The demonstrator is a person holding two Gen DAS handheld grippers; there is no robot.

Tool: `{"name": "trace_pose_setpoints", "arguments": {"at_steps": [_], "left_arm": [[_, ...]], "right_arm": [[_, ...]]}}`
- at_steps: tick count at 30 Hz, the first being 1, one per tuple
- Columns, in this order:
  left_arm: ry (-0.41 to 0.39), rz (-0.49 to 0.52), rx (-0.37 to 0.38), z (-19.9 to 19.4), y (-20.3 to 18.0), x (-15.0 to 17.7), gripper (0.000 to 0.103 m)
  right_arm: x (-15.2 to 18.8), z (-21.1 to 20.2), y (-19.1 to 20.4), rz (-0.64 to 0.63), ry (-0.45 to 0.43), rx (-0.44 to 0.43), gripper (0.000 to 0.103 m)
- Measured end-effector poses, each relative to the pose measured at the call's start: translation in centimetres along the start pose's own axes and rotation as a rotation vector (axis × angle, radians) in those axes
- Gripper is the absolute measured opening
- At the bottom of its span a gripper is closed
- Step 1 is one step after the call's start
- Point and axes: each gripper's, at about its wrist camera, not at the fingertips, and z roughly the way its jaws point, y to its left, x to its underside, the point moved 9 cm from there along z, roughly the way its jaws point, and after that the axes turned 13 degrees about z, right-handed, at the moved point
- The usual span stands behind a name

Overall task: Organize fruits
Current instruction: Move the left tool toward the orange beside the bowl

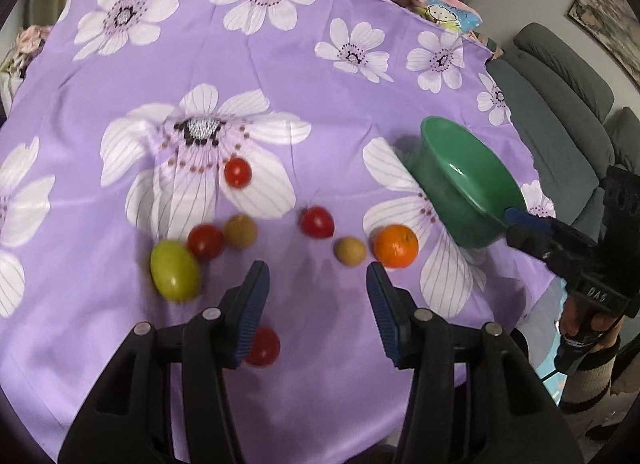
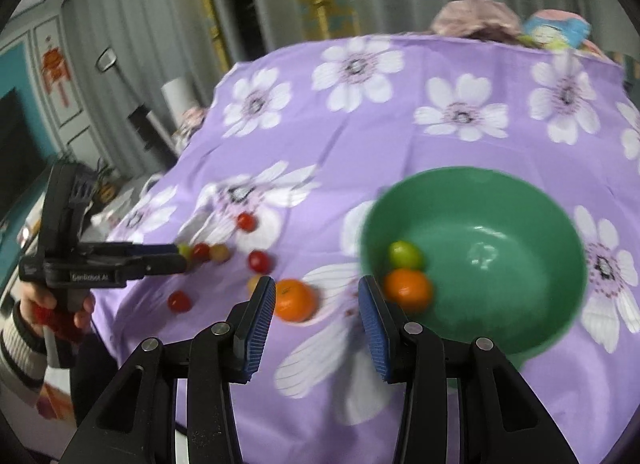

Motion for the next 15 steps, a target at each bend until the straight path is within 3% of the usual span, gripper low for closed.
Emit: {"name": "trace_pose_setpoints", "arguments": {"at_steps": [7,15], "left_arm": [[-0.015,0.014,0.04,-1.3,-0.5,1.4,0.052],[0.005,-0.001,0.115,-0.7,-1.0,2.8,0.053]], "right_arm": [[2.4,2.6,1.5,-0.037,0.11,0.021,0.043],[3.6,4.4,2.0,-0.036,0.163,0.041,0.043]]}}
